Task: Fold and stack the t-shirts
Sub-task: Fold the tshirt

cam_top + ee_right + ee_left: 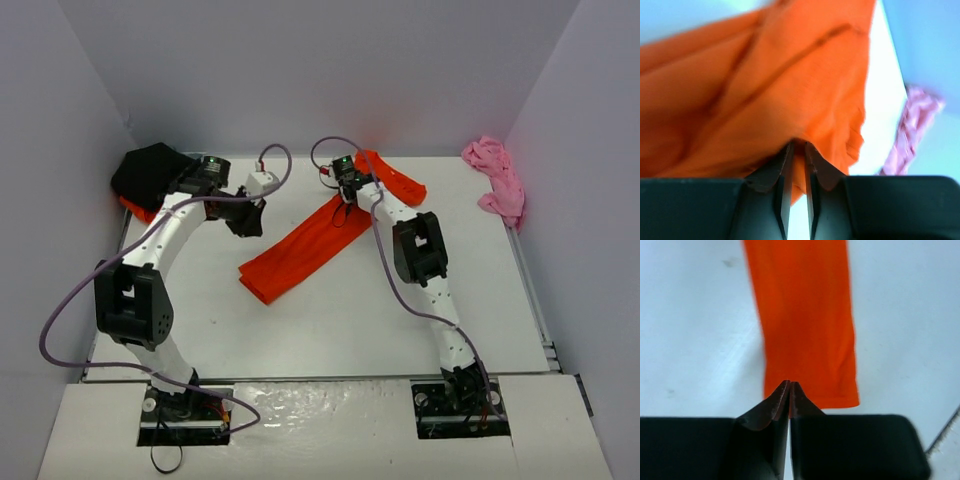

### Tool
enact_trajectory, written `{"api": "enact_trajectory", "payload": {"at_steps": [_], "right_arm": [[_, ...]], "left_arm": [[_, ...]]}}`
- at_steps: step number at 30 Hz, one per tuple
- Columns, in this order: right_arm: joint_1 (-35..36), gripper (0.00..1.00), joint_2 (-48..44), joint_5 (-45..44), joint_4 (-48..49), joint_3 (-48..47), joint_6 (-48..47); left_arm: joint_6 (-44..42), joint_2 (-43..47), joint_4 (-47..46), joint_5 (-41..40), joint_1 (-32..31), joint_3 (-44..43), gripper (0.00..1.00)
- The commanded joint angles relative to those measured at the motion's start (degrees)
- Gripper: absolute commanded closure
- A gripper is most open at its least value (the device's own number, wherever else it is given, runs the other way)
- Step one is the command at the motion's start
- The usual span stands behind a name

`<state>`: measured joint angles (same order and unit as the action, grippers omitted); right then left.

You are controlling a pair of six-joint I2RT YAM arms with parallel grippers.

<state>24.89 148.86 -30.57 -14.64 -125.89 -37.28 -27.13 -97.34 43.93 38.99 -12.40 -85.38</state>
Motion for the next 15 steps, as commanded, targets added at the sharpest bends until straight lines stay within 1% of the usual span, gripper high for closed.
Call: {"api": "enact_trajectory", "payload": {"at_steps": [1,2,3,4,5,7,8,9,10,13,14,15], "right_arm": [[-1.87,0.68,-13.07,-6.67,10.51,1.26,1.69],[-1.71,0.68,-15.80,-5.40,10.83,3.03,0.64],[-1.69,0.65,-16.93,-5.22,11.74,3.85,0.55],[-1.40,0.57,-18.12,-5.28,11.77,4.06,0.40],[-0.74,0.55,-19.02,-6.16,11.83,4.16,0.10],[0.35,0.56,-20.26,-6.95,11.71,4.30,-0.10],[0.85,0.58,-20.81,-6.87,11.48,4.33,-0.02],[1.78,0.80,-21.92,-5.95,10.50,4.29,0.46],[2.81,1.00,-23.04,-4.90,9.41,4.29,0.93],[7.62,1.00,-25.46,1.21,2.52,5.41,3.06],[8.81,1.00,-25.89,3.17,0.56,6.24,4.79],[11.36,1.00,-27.04,7.41,-2.85,7.41,5.91]], "left_arm": [[5.60,1.19,-8.34,0.30,3.35,-6.11,0.87],[6.24,0.06,-8.42,0.22,4.31,-7.09,0.85],[6.37,-0.48,-8.57,0.51,4.70,-7.76,0.85],[6.75,-1.29,-9.54,-0.09,4.83,-8.74,0.85],[7.38,-1.95,-10.47,-0.54,4.89,-9.01,0.84],[8.23,-2.87,-11.40,-0.84,4.93,-9.25,0.84],[8.50,-3.27,-11.56,-0.87,4.93,-9.39,0.84],[8.59,-4.07,-11.30,-1.18,4.93,-9.70,0.84],[8.65,-4.84,-11.07,-1.47,4.93,-9.99,0.84],[8.32,-6.06,-11.29,-2.81,4.96,-10.35,0.87],[8.32,-6.28,-11.50,-3.37,5.10,-10.42,0.92],[8.40,-6.82,-11.65,-3.39,5.26,-11.03,0.96]]}}
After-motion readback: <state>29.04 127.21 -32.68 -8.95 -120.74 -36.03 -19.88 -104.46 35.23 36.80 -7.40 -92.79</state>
